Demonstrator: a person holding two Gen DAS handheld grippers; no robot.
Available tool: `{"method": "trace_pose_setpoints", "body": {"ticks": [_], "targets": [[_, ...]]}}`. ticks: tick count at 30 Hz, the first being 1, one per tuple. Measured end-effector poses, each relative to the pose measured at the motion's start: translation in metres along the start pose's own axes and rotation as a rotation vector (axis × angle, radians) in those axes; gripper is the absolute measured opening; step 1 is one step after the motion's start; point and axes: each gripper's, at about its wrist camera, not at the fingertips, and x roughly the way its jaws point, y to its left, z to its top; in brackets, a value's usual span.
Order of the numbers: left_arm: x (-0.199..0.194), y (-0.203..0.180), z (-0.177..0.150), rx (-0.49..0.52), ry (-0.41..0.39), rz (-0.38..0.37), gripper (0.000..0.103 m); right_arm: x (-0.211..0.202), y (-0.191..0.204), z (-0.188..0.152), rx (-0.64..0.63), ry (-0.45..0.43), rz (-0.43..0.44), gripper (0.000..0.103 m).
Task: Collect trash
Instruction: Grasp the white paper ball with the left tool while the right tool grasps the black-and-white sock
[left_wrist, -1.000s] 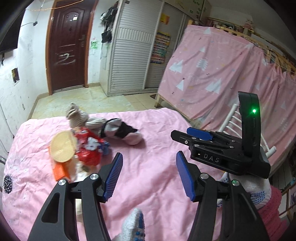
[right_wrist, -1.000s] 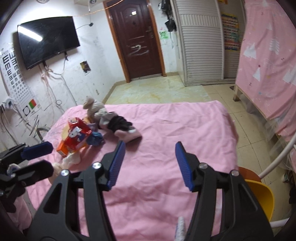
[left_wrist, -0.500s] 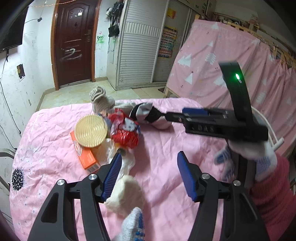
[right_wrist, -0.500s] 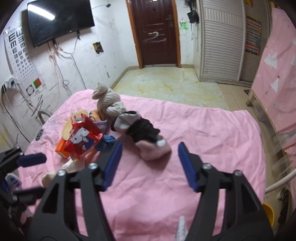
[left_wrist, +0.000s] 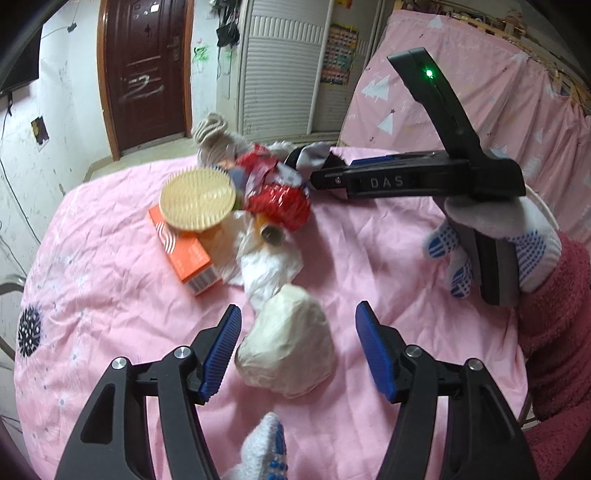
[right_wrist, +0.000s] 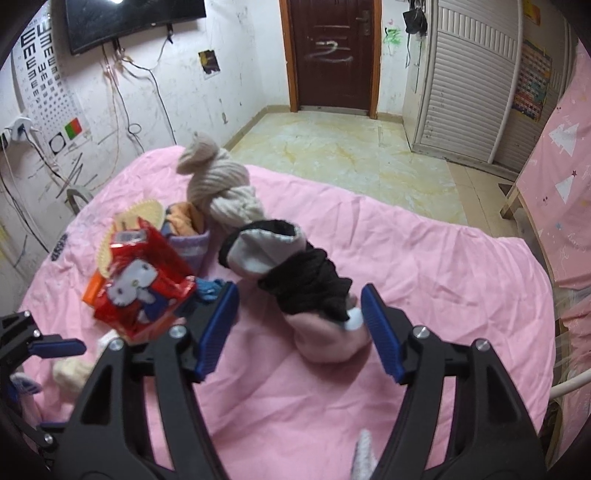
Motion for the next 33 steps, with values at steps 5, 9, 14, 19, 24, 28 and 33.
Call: {"method": "trace_pose_setpoints", "body": {"ticks": [5,9,14,19,24,28,33], "targets": [[0.003,0.000,-0.004,-0.001,0.024,-0.005,0.035,0.009,-0.004,0.003,0.020,0.014,-0.004,0.066],[0.002,-0.001,-0.005,-0.007,0.024,-0.006,0.035,0.014,-0.004,0.002,0.012,0.027,-0.008,0.059],[-0.004,-0.003,-0.005,-0.020,0.013,-0.004,0.034,0.013,-0.002,-0.004,-0.007,0.012,-0.047,0.042],[-0.020,-0.008,-0.005,-0.018,-0.021,0.007,0.035,-0.003,-0.003,-0.009,0.008,-0.033,-0.045,0.040],[-0.035,-0.012,0.000,-0.023,-0.061,0.018,0.035,-0.028,-0.005,-0.015,0.030,-0.082,-0.030,0.040],[-0.047,-0.018,0.005,-0.023,-0.093,0.028,0.035,-0.052,-0.011,-0.022,0.050,-0.129,-0.030,0.040],[-0.058,-0.031,0.013,-0.016,-0.132,0.025,0.035,-0.084,-0.024,-0.037,0.093,-0.185,-0.042,0.040]]}}
